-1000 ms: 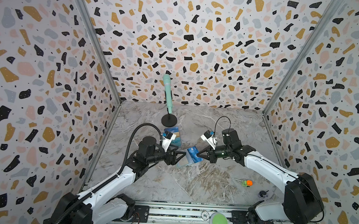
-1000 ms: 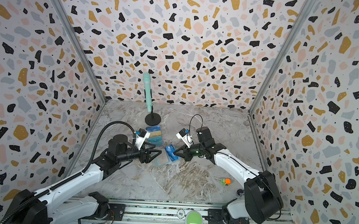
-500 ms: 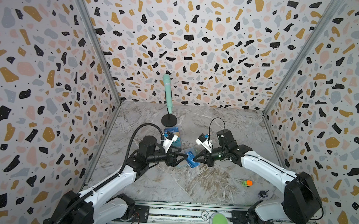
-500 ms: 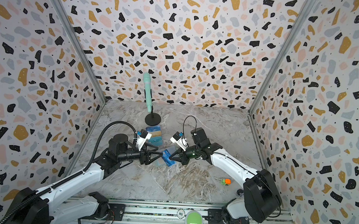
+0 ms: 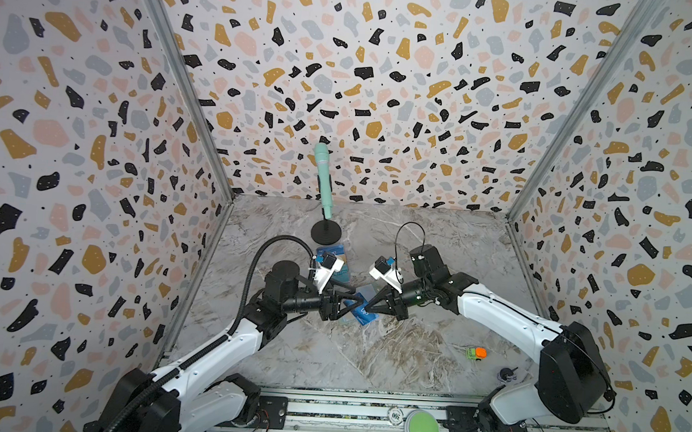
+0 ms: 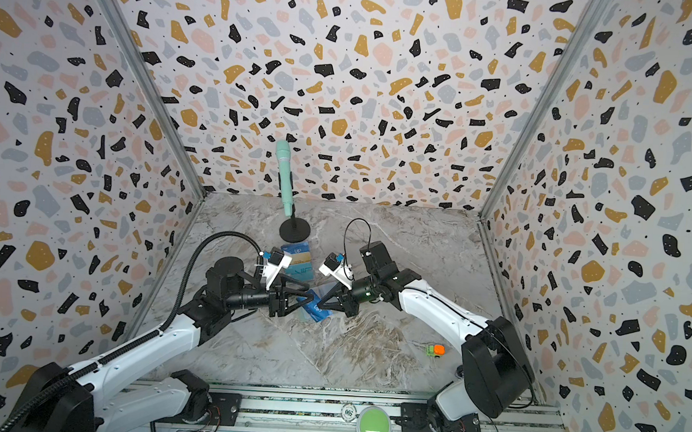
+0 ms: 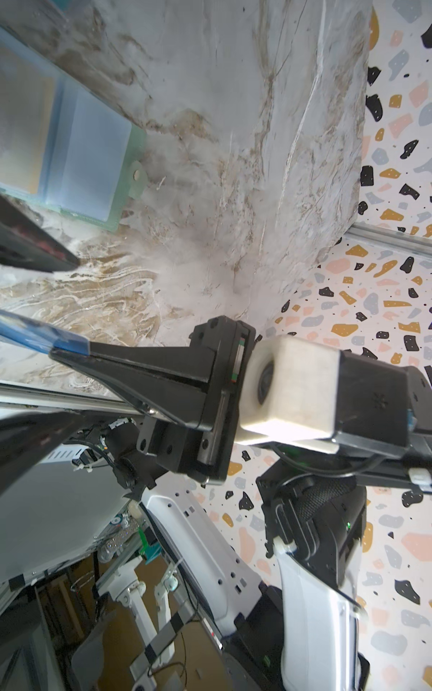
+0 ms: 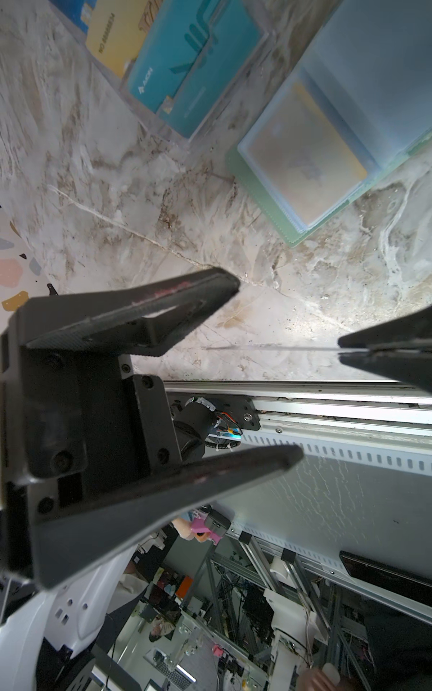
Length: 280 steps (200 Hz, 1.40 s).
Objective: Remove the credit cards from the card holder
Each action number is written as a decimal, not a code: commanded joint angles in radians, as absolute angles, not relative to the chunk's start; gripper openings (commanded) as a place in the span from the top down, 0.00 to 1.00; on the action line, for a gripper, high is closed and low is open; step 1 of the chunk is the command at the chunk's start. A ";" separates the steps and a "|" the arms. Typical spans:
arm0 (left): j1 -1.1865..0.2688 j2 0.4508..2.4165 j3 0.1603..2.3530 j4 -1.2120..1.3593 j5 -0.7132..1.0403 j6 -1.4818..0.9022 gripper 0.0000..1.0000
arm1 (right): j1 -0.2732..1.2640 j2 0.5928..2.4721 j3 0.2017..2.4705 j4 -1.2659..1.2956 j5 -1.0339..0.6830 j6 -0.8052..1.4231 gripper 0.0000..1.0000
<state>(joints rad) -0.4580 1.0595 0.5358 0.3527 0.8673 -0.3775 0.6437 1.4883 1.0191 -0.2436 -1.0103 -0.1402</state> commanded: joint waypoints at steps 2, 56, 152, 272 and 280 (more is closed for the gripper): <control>-0.454 1.054 0.543 0.428 0.923 -0.398 0.46 | 0.648 1.482 1.057 -0.276 -1.050 -0.185 1.00; -0.463 1.064 0.548 0.433 0.948 -0.402 0.57 | 0.646 1.483 1.063 -0.272 -1.082 -0.217 0.99; -0.487 1.071 0.551 0.419 0.955 -0.387 0.69 | 0.603 1.453 1.051 -0.244 -1.147 -0.200 1.00; -0.491 1.069 0.561 0.387 0.952 -0.369 0.89 | 0.577 1.447 1.019 -0.183 -1.160 -0.143 0.97; -0.491 1.069 0.561 0.386 0.951 -0.368 0.91 | 0.575 1.448 1.017 -0.177 -1.158 -0.140 0.96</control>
<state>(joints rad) -0.4835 1.0718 0.5358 0.3786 0.9302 -0.3798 0.5865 1.4780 1.0218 -0.2211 -1.1572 -0.1600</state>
